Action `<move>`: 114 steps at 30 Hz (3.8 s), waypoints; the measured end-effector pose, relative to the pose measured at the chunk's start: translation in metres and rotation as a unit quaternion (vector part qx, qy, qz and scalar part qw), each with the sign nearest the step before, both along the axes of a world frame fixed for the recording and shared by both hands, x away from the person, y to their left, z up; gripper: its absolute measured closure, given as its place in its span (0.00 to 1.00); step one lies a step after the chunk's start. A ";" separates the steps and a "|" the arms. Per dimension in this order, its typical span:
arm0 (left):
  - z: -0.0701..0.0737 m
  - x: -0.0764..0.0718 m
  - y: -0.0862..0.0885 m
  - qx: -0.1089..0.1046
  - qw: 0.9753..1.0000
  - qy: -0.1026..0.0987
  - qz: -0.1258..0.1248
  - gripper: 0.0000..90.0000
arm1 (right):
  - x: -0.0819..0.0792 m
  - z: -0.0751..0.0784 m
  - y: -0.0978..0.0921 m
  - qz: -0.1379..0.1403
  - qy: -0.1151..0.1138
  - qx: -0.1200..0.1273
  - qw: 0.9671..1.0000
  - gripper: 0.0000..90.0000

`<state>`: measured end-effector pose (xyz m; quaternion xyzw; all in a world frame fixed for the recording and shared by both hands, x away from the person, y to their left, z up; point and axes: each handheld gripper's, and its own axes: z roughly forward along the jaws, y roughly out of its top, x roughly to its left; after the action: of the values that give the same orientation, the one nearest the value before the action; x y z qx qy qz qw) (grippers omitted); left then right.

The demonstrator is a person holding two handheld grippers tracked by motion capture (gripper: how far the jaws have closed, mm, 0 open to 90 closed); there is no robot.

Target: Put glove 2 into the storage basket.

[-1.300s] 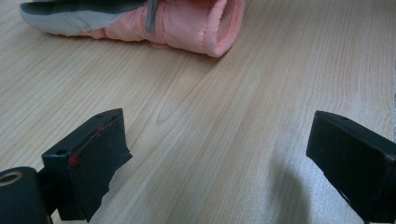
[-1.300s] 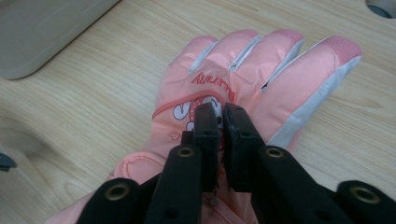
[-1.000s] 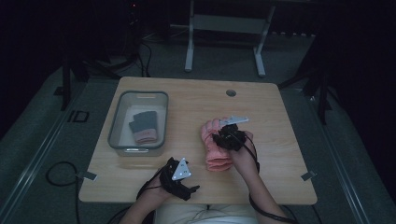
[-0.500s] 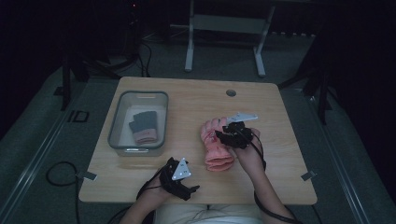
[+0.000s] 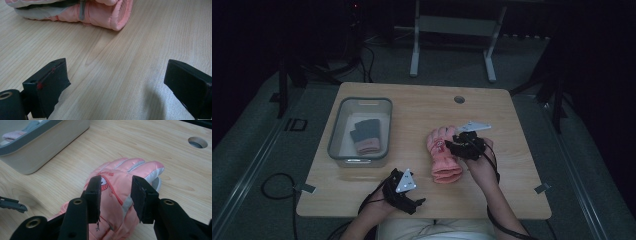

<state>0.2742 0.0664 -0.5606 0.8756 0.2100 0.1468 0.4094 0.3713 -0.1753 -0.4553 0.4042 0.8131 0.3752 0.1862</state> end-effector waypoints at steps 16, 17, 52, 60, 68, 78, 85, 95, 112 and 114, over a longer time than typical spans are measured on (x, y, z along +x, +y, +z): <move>0.054 -0.005 -0.001 -0.035 0.999 -0.005 0.033 0.06 | 0.001 0.007 -0.011 0.005 -0.008 -0.006 1.000 0.63; 0.060 -0.003 0.000 -0.045 0.998 -0.002 0.037 0.06 | 0.001 0.008 -0.011 0.008 -0.010 -0.010 1.000 0.63; 0.030 0.148 -0.047 -0.053 0.960 0.228 0.151 0.19 | 0.028 -0.058 -0.029 0.003 0.088 -0.036 0.995 0.54; 0.011 0.156 -0.042 -0.118 0.935 0.311 0.119 0.51 | 0.033 -0.065 -0.027 0.020 0.110 -0.008 0.994 0.67; 0.033 0.147 -0.050 -0.087 0.956 0.261 0.100 0.83 | 0.023 -0.060 -0.025 0.007 0.082 0.016 0.996 0.80; 0.068 0.138 -0.044 -0.094 0.967 0.220 0.089 0.85 | 0.011 -0.032 -0.026 0.008 0.043 0.043 0.998 0.81; 0.096 0.131 -0.034 -0.081 0.974 0.191 0.095 0.85 | 0.010 -0.012 -0.018 0.018 0.028 0.060 0.998 0.81; 0.126 0.129 -0.007 -0.089 0.974 0.167 0.124 0.85 | 0.016 0.016 0.007 0.032 0.007 0.067 0.997 0.81; 0.168 0.121 0.048 -0.078 0.973 0.143 0.164 0.85 | 0.025 0.051 0.063 0.075 -0.020 0.077 0.994 0.80; 0.172 0.120 0.054 -0.075 0.973 0.140 0.169 0.85 | 0.027 0.053 0.070 0.079 -0.019 0.079 0.993 0.80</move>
<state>0.3942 0.1205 -0.3890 0.8062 0.4205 0.0732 0.4098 0.3983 -0.1055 -0.4018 0.3445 0.8066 0.4598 0.1389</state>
